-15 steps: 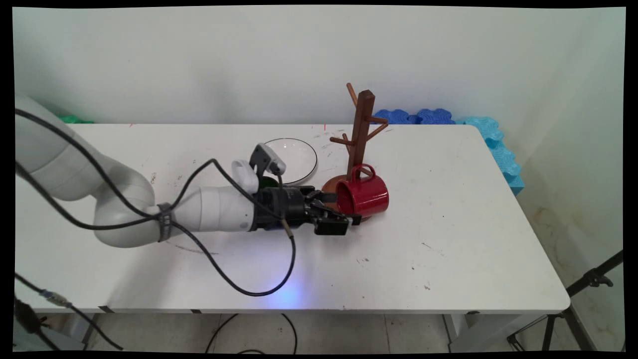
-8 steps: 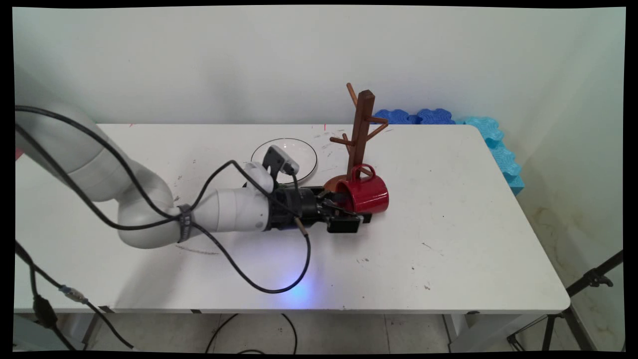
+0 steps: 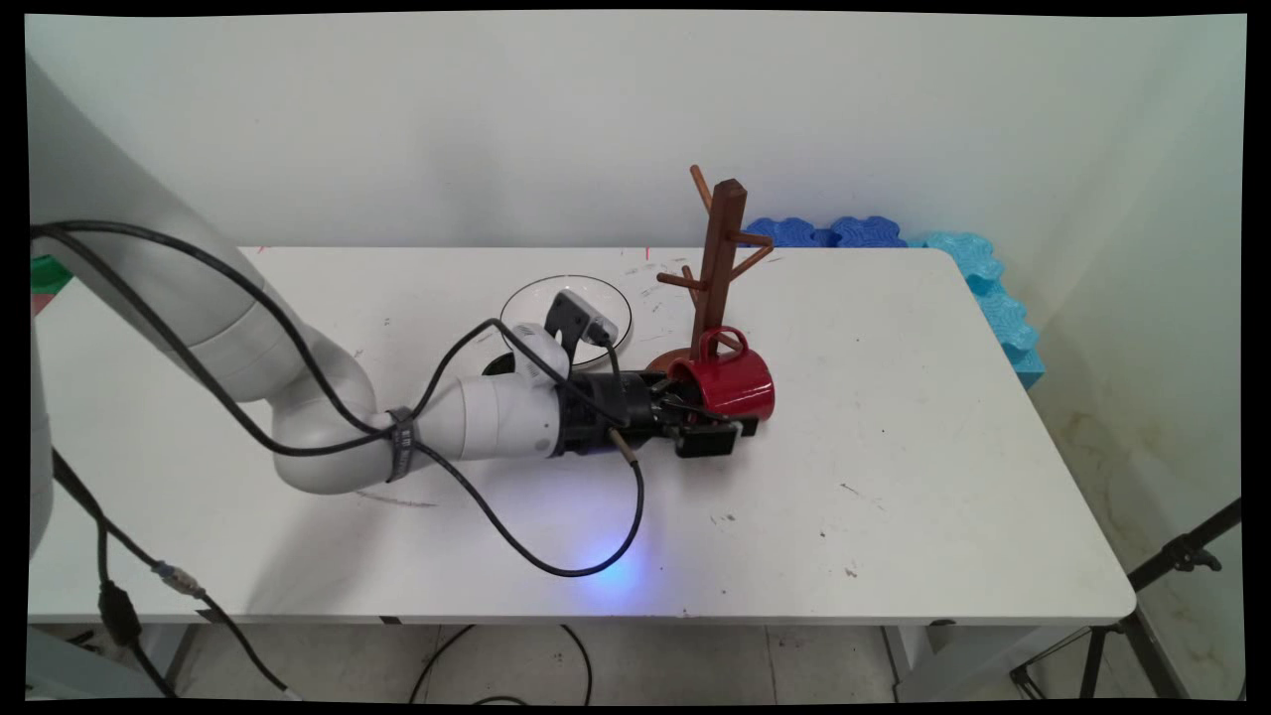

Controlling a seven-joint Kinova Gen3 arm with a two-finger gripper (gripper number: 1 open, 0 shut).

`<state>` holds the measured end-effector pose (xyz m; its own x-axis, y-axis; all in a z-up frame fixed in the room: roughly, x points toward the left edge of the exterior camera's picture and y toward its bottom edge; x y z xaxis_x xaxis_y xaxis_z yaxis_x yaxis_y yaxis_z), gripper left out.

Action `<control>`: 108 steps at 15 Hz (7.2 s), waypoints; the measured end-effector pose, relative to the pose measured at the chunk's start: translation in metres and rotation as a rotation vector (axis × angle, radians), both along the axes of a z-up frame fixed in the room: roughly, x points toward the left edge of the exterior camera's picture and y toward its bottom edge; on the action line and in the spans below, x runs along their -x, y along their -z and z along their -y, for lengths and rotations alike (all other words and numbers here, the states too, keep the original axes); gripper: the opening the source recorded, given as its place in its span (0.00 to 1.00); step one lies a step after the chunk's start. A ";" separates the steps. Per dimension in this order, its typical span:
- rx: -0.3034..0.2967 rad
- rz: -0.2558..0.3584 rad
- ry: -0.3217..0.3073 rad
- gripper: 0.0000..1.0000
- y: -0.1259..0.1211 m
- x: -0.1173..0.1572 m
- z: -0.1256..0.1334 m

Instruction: Pick up the red mug from the rack, then place the picked object on the table

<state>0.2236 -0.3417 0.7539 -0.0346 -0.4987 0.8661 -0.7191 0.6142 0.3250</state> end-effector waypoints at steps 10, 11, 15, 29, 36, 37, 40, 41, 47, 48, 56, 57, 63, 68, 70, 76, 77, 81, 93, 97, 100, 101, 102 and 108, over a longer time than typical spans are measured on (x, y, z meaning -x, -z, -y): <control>-0.001 -0.015 -0.001 0.00 0.002 0.009 0.007; 0.000 -0.018 0.001 0.00 0.001 0.009 0.006; 0.002 -0.032 0.013 0.00 -0.005 0.011 0.000; -0.003 -0.040 0.080 0.00 -0.036 0.006 -0.048; -0.020 0.041 0.095 0.00 -0.059 -0.011 -0.066; -0.019 0.049 0.099 0.00 -0.065 -0.012 -0.069; -0.011 0.070 0.116 0.00 -0.084 -0.016 -0.076; -0.010 0.074 0.120 0.00 -0.087 -0.017 -0.077; 0.005 0.134 0.138 0.00 -0.126 -0.031 -0.084; 0.007 0.143 0.137 0.00 -0.131 -0.034 -0.084; 0.020 0.222 0.161 0.00 -0.159 -0.045 -0.089; 0.018 0.237 0.179 0.00 -0.163 -0.045 -0.091; 0.011 0.314 0.273 0.00 -0.196 -0.060 -0.100; -0.009 0.421 0.329 0.00 -0.220 -0.077 -0.105; -0.028 0.464 0.336 0.00 -0.226 -0.081 -0.104; -0.105 0.632 0.351 0.00 -0.239 -0.090 -0.100; -0.123 0.662 0.355 0.00 -0.239 -0.091 -0.099; -0.178 0.744 0.371 0.00 -0.236 -0.086 -0.095; -0.369 0.929 0.398 0.00 -0.187 -0.051 -0.057; -0.405 0.943 0.396 0.00 -0.169 -0.036 -0.040; -0.425 0.941 0.396 0.00 -0.157 -0.024 -0.030; -0.430 0.939 0.397 0.00 -0.153 -0.020 -0.027; -0.434 0.936 0.396 0.00 -0.150 -0.017 -0.024; -0.452 0.925 0.394 0.00 -0.137 -0.003 -0.011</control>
<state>0.2266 -0.3304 0.8904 -0.8017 -0.5747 0.1640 -0.5805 0.8141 0.0152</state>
